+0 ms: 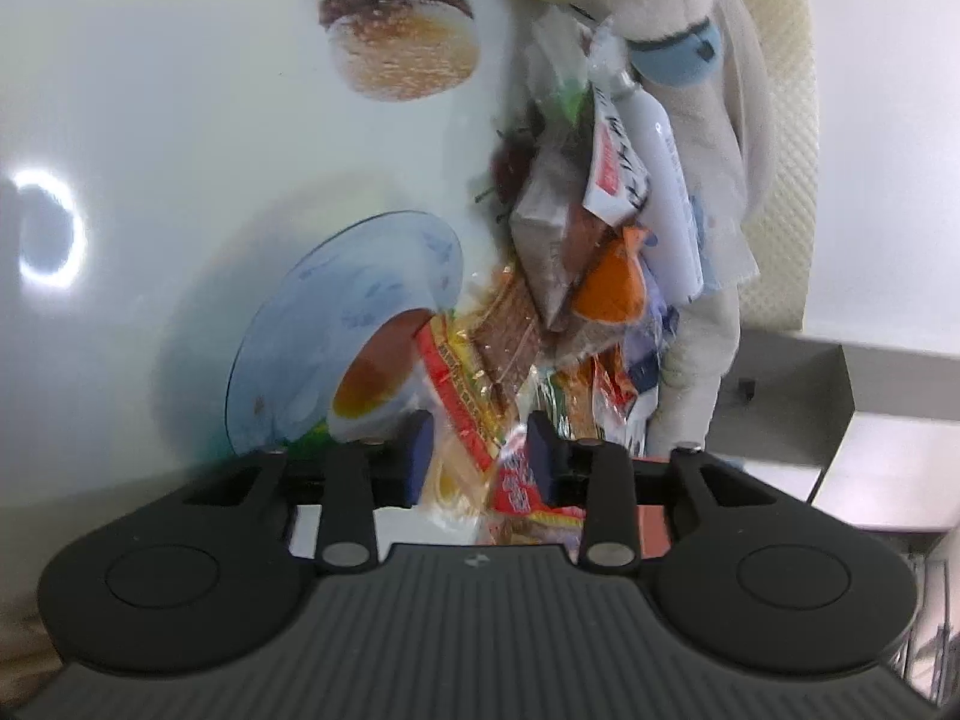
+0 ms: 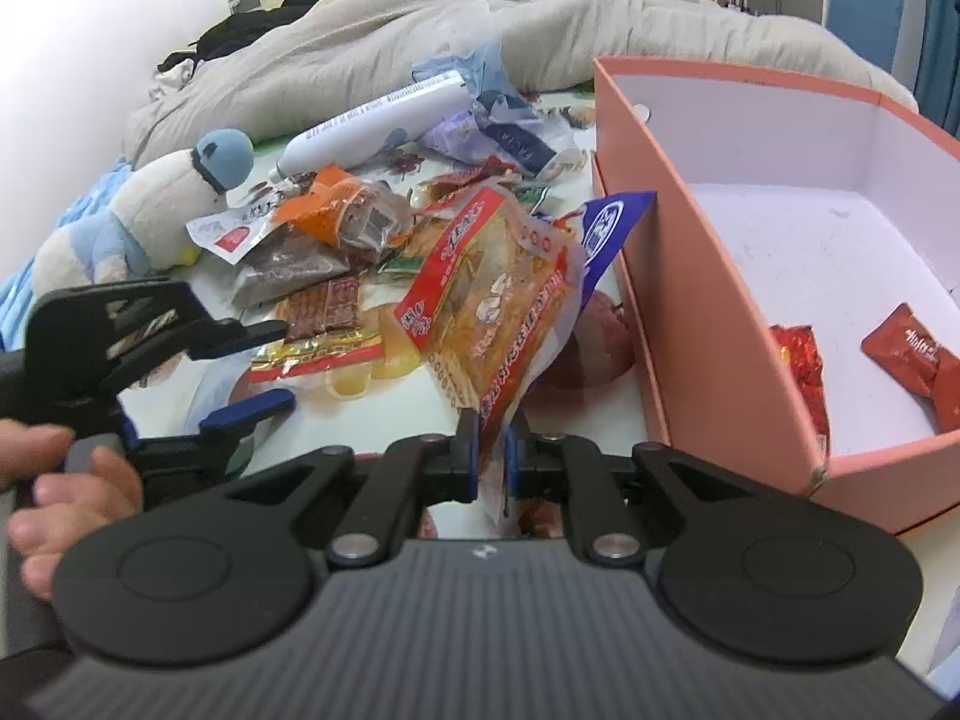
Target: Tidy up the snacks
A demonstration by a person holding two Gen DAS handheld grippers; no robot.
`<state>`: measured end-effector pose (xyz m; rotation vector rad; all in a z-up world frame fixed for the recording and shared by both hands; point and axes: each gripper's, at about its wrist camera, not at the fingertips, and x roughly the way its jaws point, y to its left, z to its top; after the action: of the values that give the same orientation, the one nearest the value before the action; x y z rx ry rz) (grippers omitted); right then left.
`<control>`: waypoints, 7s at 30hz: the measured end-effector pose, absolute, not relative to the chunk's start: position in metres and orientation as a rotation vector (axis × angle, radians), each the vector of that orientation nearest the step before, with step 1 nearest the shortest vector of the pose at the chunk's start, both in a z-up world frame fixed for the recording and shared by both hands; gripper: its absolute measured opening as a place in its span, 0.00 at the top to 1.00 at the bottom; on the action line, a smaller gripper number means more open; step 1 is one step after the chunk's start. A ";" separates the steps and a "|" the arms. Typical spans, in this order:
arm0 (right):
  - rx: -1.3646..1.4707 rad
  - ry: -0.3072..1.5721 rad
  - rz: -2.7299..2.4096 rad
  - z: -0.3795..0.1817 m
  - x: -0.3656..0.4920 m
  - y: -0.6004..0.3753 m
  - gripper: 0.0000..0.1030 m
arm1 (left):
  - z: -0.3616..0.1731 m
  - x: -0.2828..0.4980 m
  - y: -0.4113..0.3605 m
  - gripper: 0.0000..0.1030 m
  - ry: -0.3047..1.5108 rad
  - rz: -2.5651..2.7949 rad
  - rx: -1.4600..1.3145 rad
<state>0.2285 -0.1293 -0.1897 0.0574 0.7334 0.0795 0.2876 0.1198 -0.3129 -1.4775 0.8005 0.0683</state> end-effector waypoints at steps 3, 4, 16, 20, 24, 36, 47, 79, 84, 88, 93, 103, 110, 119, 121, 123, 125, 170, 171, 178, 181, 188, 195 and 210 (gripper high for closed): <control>0.056 0.723 0.079 -0.189 0.226 -0.130 0.89 | -0.322 0.291 0.122 0.94 0.815 0.098 -1.499; 0.058 0.724 0.080 -0.189 0.225 -0.130 0.89 | -0.327 0.291 0.121 0.95 0.803 0.093 -1.502; 0.078 0.735 0.118 -0.188 0.191 -0.130 0.89 | -0.309 0.245 0.122 1.00 0.777 0.023 -1.375; 0.067 0.745 0.125 -0.190 0.177 -0.130 0.89 | -0.299 0.232 0.126 1.00 0.779 -0.043 -1.293; 0.057 0.745 0.128 -0.190 0.163 -0.130 0.88 | -0.279 0.234 0.126 1.00 0.796 -0.079 -1.103; 0.143 0.831 0.275 -0.206 0.150 -0.118 0.86 | -0.242 0.227 0.098 0.19 0.853 -0.259 -0.947; 0.126 0.895 0.312 -0.202 0.133 -0.111 0.40 | -0.248 0.194 0.099 0.14 0.943 -0.152 -0.749; 0.180 0.740 -0.002 -0.192 0.227 -0.121 0.50 | -0.254 0.178 0.090 0.18 0.836 -0.184 -0.562; 0.179 0.735 -0.076 -0.205 0.241 -0.122 0.55 | -0.254 0.174 0.097 0.21 0.836 -0.169 -0.592; 0.170 0.731 -0.098 -0.211 0.253 -0.125 0.86 | -0.252 0.171 0.098 0.21 0.841 -0.165 -0.592; 0.168 0.720 -0.056 -0.205 0.245 -0.126 0.96 | -0.250 0.164 0.099 0.21 0.836 -0.134 -0.612; 0.207 0.750 0.035 -0.200 0.182 -0.125 0.96 | -0.238 0.135 0.105 0.22 0.841 -0.060 -0.645; 0.200 0.795 0.107 -0.203 0.139 -0.132 0.96 | -0.231 0.115 0.098 0.22 0.839 -0.044 -0.641; 0.200 0.883 0.235 -0.212 0.105 -0.125 0.95 | -0.223 0.109 0.091 0.22 0.841 -0.043 -0.615; 0.204 0.896 0.226 -0.212 0.104 -0.128 0.92 | -0.222 0.109 0.089 0.22 0.836 -0.040 -0.616; 0.205 0.920 0.209 -0.212 0.106 -0.134 0.89 | -0.221 0.111 0.085 0.22 0.838 -0.045 -0.611; 0.195 0.939 0.200 -0.211 0.105 -0.143 0.71 | -0.221 0.114 0.079 0.22 0.846 -0.054 -0.593; -0.300 0.808 0.338 -0.205 0.150 -0.145 0.68 | -0.245 0.195 0.031 0.19 0.955 -0.191 -0.287; -0.286 0.812 0.340 -0.202 0.149 -0.147 0.70 | -0.245 0.195 0.029 0.19 0.957 -0.191 -0.277; -0.227 0.826 0.322 -0.195 0.138 -0.156 0.79 | -0.247 0.188 -0.004 0.29 0.934 -0.151 -0.060; -0.203 0.822 0.315 -0.190 0.134 -0.160 0.81 | -0.246 0.186 -0.005 0.44 0.926 -0.152 -0.084; -0.128 0.838 0.317 -0.183 0.129 -0.165 0.85 | -0.241 0.177 0.002 0.67 0.910 -0.153 -0.162; -0.080 0.845 0.340 -0.174 0.117 -0.170 0.86 | -0.230 0.156 0.015 0.77 0.893 -0.143 -0.238; 0.009 0.776 0.347 -0.117 0.095 -0.185 0.86 | -0.171 0.112 0.026 0.80 0.798 -0.108 -0.289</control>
<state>0.0953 -0.1846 -0.1168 0.0090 0.7759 0.3469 0.1118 0.0261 -0.1708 -0.2892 0.7976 -0.1079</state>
